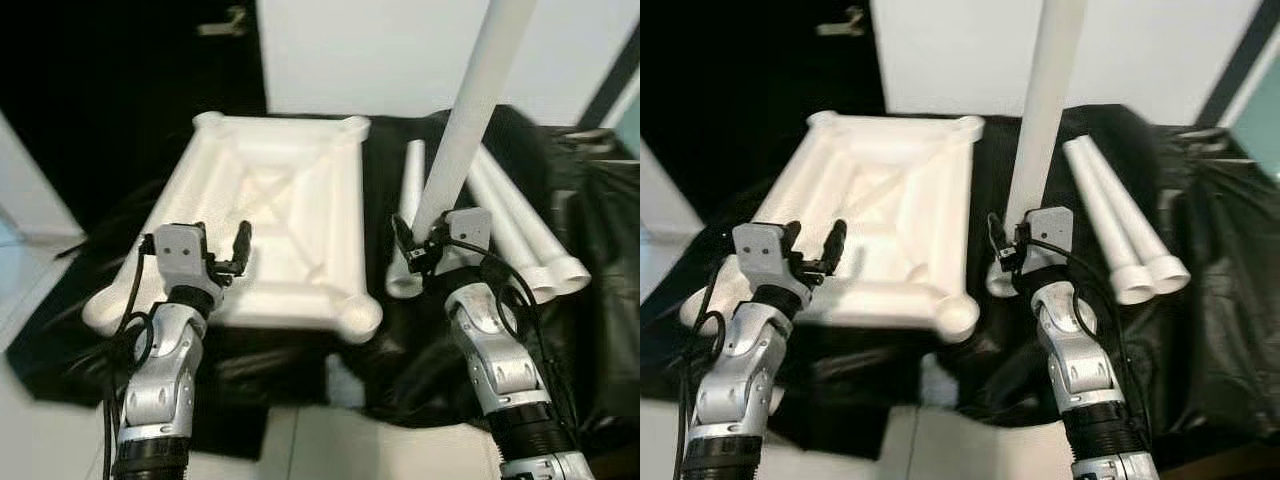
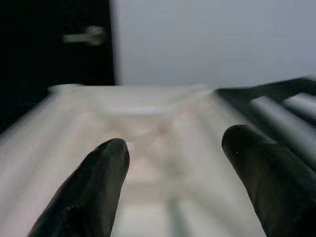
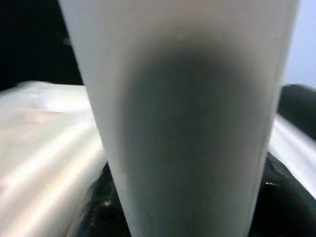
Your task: Building children table
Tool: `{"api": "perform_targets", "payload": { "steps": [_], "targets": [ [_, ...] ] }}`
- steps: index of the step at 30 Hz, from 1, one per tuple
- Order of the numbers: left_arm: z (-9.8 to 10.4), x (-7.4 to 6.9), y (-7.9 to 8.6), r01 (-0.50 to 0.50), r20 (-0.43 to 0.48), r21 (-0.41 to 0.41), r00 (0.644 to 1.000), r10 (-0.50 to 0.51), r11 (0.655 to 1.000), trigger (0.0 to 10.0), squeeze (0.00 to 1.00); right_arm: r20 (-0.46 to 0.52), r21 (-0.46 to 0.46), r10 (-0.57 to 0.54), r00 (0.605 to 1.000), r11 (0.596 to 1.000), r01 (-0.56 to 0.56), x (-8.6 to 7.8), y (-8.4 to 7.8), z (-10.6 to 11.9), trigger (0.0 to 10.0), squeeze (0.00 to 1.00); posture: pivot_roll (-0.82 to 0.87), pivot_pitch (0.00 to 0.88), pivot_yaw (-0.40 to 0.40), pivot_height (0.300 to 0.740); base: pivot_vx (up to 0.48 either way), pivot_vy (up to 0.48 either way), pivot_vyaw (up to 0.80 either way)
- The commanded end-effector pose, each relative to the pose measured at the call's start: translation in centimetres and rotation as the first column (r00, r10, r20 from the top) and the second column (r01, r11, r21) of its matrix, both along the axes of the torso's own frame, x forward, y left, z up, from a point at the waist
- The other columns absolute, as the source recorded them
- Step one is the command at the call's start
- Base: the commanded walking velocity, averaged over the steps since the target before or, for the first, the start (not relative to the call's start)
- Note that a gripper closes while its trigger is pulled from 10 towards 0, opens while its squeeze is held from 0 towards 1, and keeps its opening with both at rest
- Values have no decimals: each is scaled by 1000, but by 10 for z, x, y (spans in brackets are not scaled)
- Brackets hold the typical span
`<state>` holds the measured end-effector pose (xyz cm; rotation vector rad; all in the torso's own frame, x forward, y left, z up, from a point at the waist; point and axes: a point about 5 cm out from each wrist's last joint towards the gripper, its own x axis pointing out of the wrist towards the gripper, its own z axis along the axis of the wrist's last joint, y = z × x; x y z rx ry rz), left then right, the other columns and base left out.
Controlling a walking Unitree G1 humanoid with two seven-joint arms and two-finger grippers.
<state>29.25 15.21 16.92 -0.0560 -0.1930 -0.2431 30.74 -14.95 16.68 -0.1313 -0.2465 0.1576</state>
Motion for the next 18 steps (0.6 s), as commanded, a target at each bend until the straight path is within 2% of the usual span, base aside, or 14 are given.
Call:
{"api": "perform_targets", "payload": {
  "steps": [1, 5, 10, 14, 16, 18],
  "targets": [
    [-1, -1, 4, -2, -6, 10, 1000, 3, 1000, 10000, 0, 30, 5, 16, 999, 1000, -16, 1, 4, 7, 10000, 0, 147, 0, -30, 740, 307, 0, 0],
    [1, -2, 5, -18, -2, -26, 1000, 18, 999, 10000, 0, 39, -6, 33, 999, 999, -33, 2, 7, 9, 10000, 0, 148, 0, -32, 740, 77, 0, 0],
    [3, -3, 6, -7, 16, -32, 1000, 8, 999, 10000, 0, 44, -10, 44, 998, 999, -44, 2, 8, 10, 10000, 0, 146, 0, -28, 740, 0, 0, 0],
    [5, -7, 7, 55, 38, 46, 998, -57, 997, 10000, 0, 43, -10, 56, 998, 998, -56, 2, 10, 12, 10000, 0, 145, 0, -26, 740, 0, 0, 0],
    [5, -7, 7, 55, 38, 46, 998, -57, 997, 10000, 0, 43, -10, 56, 998, 998, -56, 2, 10, 12, 10000, 0, 145, 0, -26, 740, 0, 0, 0],
    [6, -7, 13, 72, 36, 82, 997, -75, 994, 10000, 0, 41, -12, 61, 997, 998, -61, 2, 10, 12, 10000, 0, 142, 0, -17, 740, 0, 0, 0]
  ]
}}
